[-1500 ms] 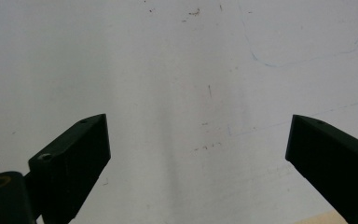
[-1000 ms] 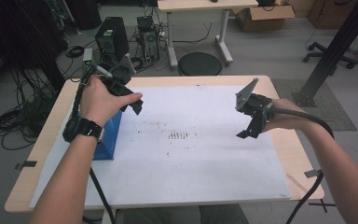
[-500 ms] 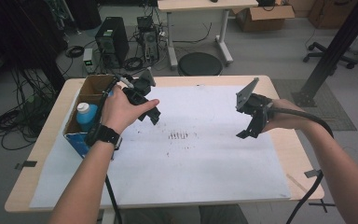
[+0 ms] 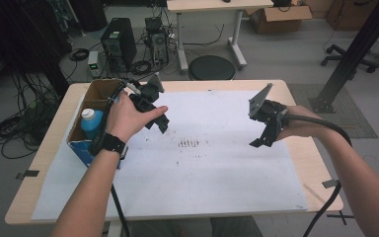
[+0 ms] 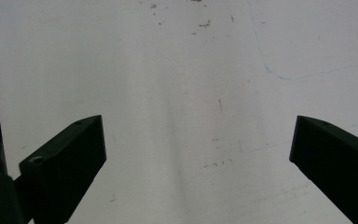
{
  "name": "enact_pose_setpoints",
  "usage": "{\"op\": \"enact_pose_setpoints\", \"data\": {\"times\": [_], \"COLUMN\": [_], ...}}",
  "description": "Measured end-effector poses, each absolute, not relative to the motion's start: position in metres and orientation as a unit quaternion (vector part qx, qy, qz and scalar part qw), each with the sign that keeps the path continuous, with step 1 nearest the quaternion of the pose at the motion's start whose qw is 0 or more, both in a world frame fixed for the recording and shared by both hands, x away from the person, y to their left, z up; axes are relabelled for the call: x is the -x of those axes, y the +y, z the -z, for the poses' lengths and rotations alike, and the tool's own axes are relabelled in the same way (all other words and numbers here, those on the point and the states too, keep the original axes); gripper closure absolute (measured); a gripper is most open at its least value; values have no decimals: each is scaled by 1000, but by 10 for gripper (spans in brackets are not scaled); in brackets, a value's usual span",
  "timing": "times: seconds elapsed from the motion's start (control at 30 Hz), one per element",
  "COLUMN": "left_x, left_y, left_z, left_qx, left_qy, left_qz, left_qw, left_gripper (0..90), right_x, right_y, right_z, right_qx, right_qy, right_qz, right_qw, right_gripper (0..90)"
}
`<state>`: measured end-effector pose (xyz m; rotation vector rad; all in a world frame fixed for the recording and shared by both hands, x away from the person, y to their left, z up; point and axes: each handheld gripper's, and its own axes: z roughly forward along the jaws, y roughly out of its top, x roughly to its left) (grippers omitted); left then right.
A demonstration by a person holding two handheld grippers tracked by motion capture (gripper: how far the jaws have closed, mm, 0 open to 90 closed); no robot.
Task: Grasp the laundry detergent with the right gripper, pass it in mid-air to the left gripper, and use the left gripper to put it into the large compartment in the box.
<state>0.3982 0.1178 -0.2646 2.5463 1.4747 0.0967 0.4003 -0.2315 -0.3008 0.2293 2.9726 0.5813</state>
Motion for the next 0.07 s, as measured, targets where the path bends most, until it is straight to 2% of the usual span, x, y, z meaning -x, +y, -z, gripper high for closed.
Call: {"op": "enact_pose_setpoints", "data": {"times": [0.07], "left_x": [-398], "left_y": [118], "left_z": [265], "left_qx": [-861], "left_qy": [498], "left_qz": [-32], "left_qw": [99], "left_gripper": [49], "right_x": [-400], "right_y": [-231], "right_z": [301], "right_qx": [-75], "right_qy": [977], "right_qz": [-191], "right_qw": [52], "right_gripper": [34]}}
